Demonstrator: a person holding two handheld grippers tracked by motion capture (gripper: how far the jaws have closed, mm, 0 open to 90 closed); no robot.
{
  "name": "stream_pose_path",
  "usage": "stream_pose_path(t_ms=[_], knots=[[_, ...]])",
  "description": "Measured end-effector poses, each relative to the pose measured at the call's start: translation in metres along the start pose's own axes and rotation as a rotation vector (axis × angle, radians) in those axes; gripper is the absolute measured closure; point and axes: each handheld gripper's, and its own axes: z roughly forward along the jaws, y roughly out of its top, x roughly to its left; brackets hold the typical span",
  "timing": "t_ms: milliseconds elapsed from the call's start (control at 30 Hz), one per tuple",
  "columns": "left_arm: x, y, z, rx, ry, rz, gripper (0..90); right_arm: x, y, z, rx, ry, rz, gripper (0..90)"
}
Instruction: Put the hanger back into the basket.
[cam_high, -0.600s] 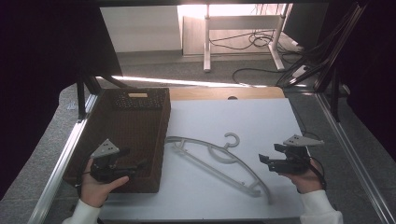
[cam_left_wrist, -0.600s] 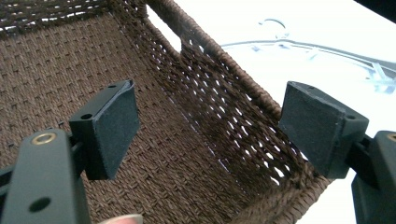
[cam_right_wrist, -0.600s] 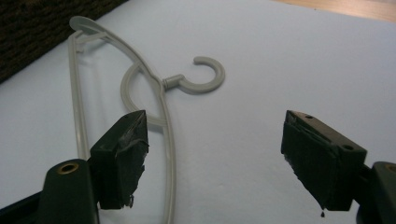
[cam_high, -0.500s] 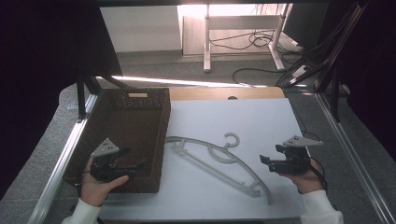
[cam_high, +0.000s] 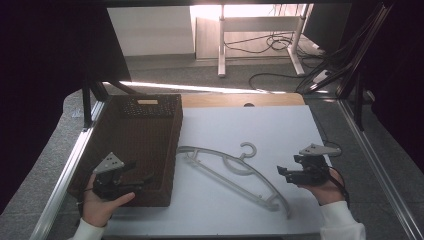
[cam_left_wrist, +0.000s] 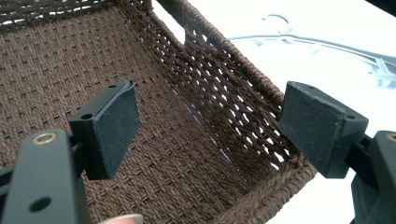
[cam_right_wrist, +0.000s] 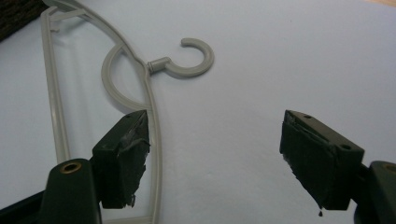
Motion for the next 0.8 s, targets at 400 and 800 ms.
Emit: stream_pose_path(t_ms=[400,800], knots=[[0.0016,0.0024,0.0023,0.002,-0.002,0.002,19.8,-0.0037,-0.0060,0.0027,0.030,0.005,0.007,28.4],[0.0019,0.0028,0.0003,-0.005,0.005,0.002,20.0,-0.0040,-0.0069,0.0044,0.040,0.012,0.013,31.4]])
